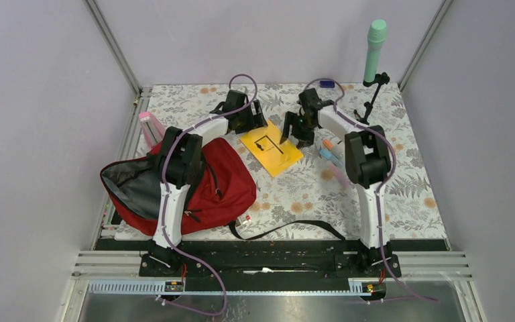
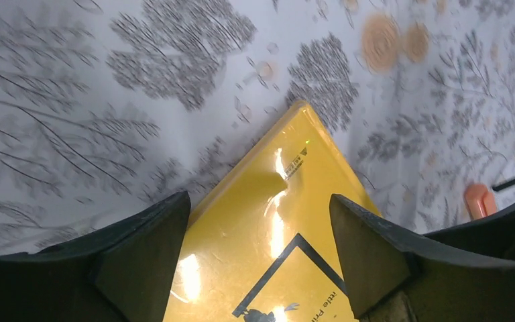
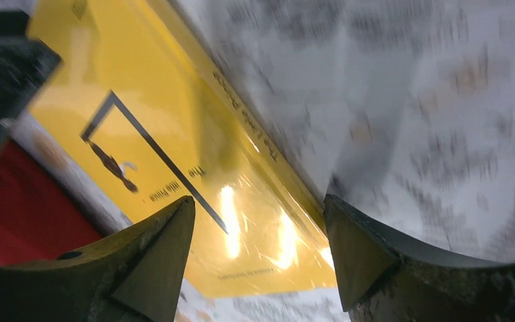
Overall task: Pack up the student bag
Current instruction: Move the book to the center of the board.
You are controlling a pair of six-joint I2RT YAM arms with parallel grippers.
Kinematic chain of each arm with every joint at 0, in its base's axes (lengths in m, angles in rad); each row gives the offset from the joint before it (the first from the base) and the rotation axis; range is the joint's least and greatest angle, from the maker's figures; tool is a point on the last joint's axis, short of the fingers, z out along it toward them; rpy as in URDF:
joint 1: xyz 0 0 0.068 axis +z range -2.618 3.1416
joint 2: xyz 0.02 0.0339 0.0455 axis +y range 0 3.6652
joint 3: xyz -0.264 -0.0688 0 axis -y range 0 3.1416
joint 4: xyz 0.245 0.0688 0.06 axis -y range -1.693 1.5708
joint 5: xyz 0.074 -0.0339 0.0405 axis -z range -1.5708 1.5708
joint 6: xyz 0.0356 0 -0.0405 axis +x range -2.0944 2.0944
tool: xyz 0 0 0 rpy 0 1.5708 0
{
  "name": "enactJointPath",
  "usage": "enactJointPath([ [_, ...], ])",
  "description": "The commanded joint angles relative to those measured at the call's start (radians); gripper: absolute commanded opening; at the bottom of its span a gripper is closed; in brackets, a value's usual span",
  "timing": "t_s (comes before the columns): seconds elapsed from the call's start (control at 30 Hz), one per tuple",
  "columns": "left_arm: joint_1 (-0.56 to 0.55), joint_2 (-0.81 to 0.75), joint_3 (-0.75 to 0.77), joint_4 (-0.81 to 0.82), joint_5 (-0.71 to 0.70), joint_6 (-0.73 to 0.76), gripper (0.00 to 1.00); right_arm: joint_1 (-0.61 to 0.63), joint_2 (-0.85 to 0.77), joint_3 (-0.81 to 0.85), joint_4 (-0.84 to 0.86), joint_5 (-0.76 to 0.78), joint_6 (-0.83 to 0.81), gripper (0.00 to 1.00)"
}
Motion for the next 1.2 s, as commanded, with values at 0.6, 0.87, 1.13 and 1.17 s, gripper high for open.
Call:
enactJointPath([
  [0.6, -0.275, -0.388, -0.286, 0.045, -0.098, -0.031, 0.92, 0.003, -0.83, -1.053, 0.403, 0.175, 0.004, 0.83],
  [0.87, -0.337, -0.594, -0.461, 0.044, -0.311, -0.03, 0.99, -0.053, -0.901, -1.13, 0.386, 0.206, -0.039, 0.89],
  [1.13, -0.351, -0.666, -0.703, 0.167, -0.189, -0.182, 0.99, -0.084, -0.838, -1.064, 0.386, 0.091, -0.118, 0.94],
  [1.17, -0.36, -0.664, -0.709, 0.169, -0.186, -0.187, 0.99, -0.084, -0.83, -1.057, 0.388, 0.068, -0.121, 0.94],
])
